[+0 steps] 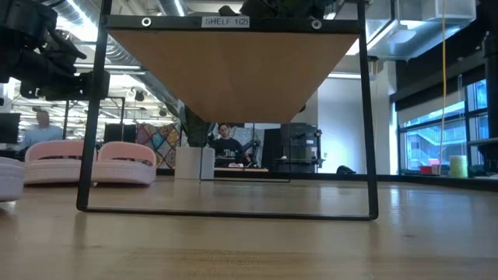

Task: Pick and place slides into the shelf
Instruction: Put the black slide on the shelf

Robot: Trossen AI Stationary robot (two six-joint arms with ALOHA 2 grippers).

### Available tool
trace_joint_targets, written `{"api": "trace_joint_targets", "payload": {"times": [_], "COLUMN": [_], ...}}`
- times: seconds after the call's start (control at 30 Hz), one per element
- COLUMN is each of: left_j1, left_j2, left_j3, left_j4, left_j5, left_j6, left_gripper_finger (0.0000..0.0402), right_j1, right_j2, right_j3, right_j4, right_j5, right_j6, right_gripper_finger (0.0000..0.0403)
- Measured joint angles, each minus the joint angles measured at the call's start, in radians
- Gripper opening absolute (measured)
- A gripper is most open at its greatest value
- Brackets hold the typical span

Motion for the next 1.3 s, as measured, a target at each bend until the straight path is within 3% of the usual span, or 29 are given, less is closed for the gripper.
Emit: {"api": "trace_joint_targets", "payload": {"times": [0.87, 1.3], "left_j1": [0.0, 0.0], "left_j2": [0.0, 0.0], "left_j3": [0.0, 0.0], "left_j4": [0.0, 0.0], "left_j5": [0.0, 0.0], "left_j6": [0.0, 0.0], "left_gripper_finger": [0.0205, 0.0205], "right_j1": [-0.004, -0.012], "right_j2": [0.0, 0.0], "right_j3": [0.0, 0.0], "right_j4": [-0.002, -0.002], "right_j5": [0.023, 0.038], "right_j6": [0.037, 0.11], "right_gripper_finger": [0.0194, 0.0204]}}
